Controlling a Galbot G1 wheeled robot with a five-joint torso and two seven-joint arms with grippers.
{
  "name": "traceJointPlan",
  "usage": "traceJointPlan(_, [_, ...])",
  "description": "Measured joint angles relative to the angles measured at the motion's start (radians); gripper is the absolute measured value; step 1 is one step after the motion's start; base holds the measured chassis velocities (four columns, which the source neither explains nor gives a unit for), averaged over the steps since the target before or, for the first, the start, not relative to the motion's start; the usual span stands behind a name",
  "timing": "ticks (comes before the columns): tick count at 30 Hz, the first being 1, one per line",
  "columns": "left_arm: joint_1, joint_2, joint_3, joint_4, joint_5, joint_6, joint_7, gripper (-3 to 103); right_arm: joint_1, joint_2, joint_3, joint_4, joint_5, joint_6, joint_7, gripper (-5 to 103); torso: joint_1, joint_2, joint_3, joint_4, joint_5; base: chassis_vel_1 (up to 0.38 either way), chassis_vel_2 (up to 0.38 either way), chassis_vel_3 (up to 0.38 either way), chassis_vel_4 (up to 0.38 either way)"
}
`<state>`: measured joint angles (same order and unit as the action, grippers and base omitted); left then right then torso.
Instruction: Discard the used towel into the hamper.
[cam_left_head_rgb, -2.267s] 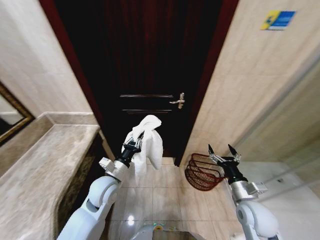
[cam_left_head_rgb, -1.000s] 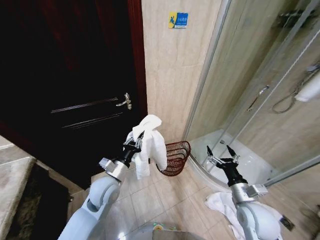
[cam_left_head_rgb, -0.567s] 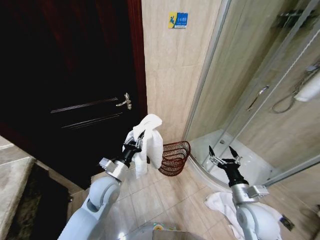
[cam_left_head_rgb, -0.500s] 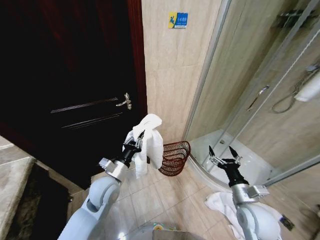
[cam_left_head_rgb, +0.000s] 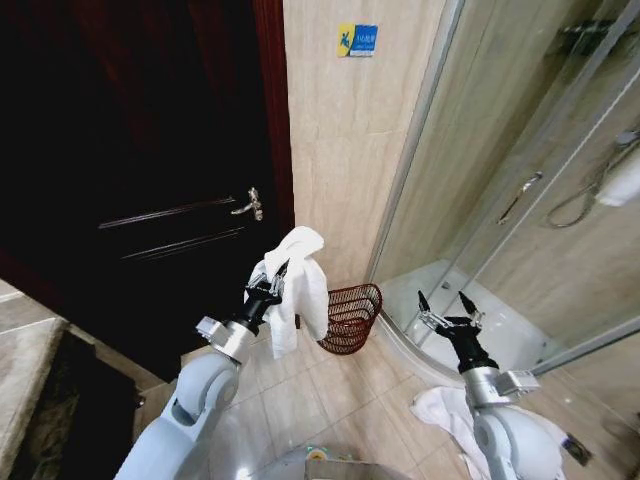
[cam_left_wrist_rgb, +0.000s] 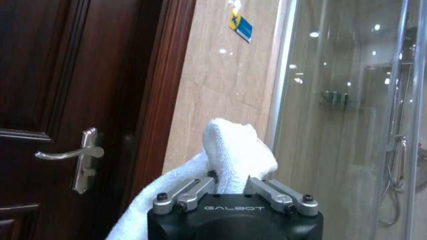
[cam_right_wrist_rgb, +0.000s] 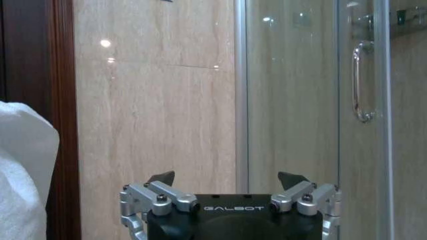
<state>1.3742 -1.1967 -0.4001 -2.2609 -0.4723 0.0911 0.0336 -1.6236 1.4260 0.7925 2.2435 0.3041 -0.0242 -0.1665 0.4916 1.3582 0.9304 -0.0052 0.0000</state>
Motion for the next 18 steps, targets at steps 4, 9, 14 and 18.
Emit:
traceJointPlan(4, [-0.001,-0.004,0.003,0.0,0.004,0.0,0.0,9,0.002,-0.001,0.002,0.0,0.001,0.001,0.007,100,0.0,0.0,0.0,-0.0001,0.0,0.0,0.0,0.0,0.0])
traceJointPlan(9, [0.001,-0.009,0.008,0.0,0.012,0.0,0.0,9,0.001,-0.003,0.003,0.0,0.002,0.003,0.006,100,0.0,0.0,0.0,-0.0001,0.0,0.0,0.0,0.0,0.0])
traceJointPlan(14, [0.003,-0.009,0.007,0.0,0.014,0.0,0.0,9,0.002,-0.003,0.004,-0.001,0.002,0.009,0.003,100,0.0,0.0,0.0,-0.0001,0.0,0.0,0.0,0.0,0.0])
traceJointPlan(18, [0.009,-0.009,0.005,0.002,0.024,-0.01,0.003,9,0.002,-0.002,0.003,-0.003,0.001,0.013,0.002,100,0.0,0.0,0.0,0.0,0.0001,-0.039,0.021,0.039,-0.037])
